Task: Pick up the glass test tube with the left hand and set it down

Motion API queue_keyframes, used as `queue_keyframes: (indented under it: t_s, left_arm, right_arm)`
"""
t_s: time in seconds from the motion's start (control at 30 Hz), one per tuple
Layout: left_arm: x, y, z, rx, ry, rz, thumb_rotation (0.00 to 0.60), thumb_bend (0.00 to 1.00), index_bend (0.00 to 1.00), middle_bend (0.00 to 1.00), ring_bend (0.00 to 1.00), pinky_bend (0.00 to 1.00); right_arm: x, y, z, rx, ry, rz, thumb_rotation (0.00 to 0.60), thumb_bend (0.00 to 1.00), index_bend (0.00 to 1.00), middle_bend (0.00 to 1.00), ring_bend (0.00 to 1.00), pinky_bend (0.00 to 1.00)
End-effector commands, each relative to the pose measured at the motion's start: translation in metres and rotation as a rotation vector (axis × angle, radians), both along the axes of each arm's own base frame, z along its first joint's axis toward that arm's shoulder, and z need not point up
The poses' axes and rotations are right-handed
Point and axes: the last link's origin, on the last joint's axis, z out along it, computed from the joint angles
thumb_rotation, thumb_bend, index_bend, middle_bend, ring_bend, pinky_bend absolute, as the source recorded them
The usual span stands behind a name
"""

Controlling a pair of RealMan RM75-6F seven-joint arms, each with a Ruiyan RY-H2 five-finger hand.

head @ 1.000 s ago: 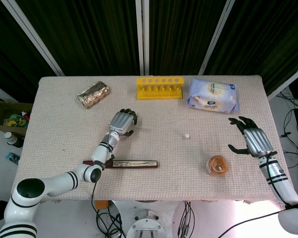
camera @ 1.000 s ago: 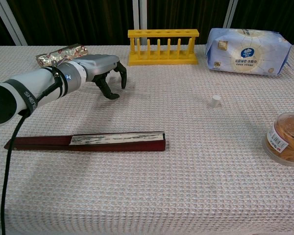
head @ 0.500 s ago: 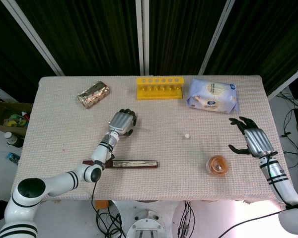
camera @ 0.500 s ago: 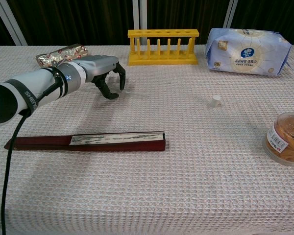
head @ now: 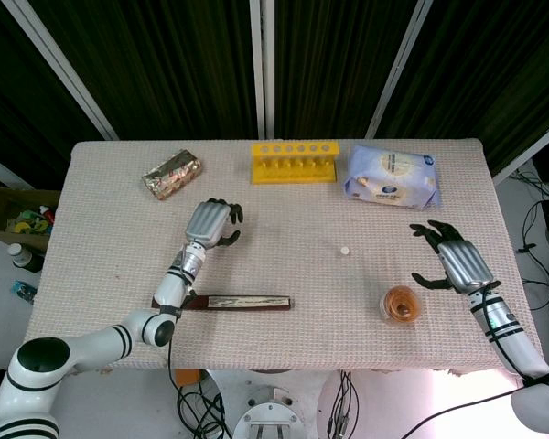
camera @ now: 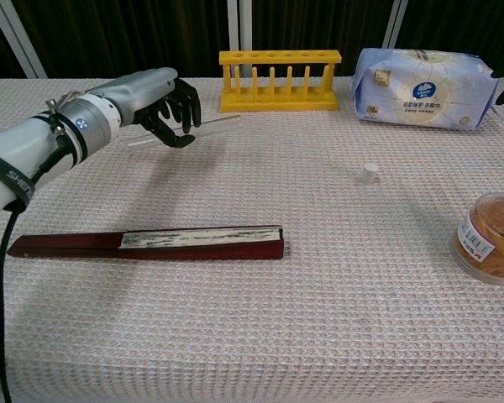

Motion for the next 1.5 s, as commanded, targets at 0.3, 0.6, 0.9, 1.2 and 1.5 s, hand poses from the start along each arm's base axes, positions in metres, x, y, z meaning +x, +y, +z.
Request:
queue_keyframes:
  t_s: [0.3,0.6,0.9,1.2,1.5]
  left_arm:
    - [-0.016,-0.025,0.04,0.09,-0.096,-0.059,0.6,0.38,0.59,0.55,0.38,0.34]
    - [-0.016,-0.047,0.047,0.068,-0.092,-0.145,0.6,0.38,0.59,0.55,0.38,0.33]
    - [-0.021,-0.051,0.048,0.057,-0.11,-0.138,0.6,0.38,0.59,0.54,0.38,0.31]
    - [-0.023,-0.05,0.049,0.053,-0.13,-0.12,0.6,0.38,0.6,0.53,0.38,0.31]
    - [-0.024,-0.049,0.05,0.053,-0.138,-0.104,0.6,0.38,0.59,0.53,0.38,0.3]
  right_arm:
    - [0.041,-0.029,-0.034,0.096,0.067,0.087,0.6,0.26,0.18,0.26,0.06,0.14]
    - [0.07,-0.05,-0.09,0.181,0.143,0.153,0.6,0.3,0.26,0.28,0.08,0.15]
    - [0.07,-0.065,-0.112,0.162,0.192,0.146,0.6,0.33,0.33,0.3,0.1,0.15]
    - [0.063,-0.071,-0.117,0.135,0.202,0.137,0.6,0.35,0.39,0.32,0.11,0.16]
    - [0.062,-0.074,-0.128,0.127,0.205,0.147,0.6,0.35,0.42,0.33,0.12,0.16]
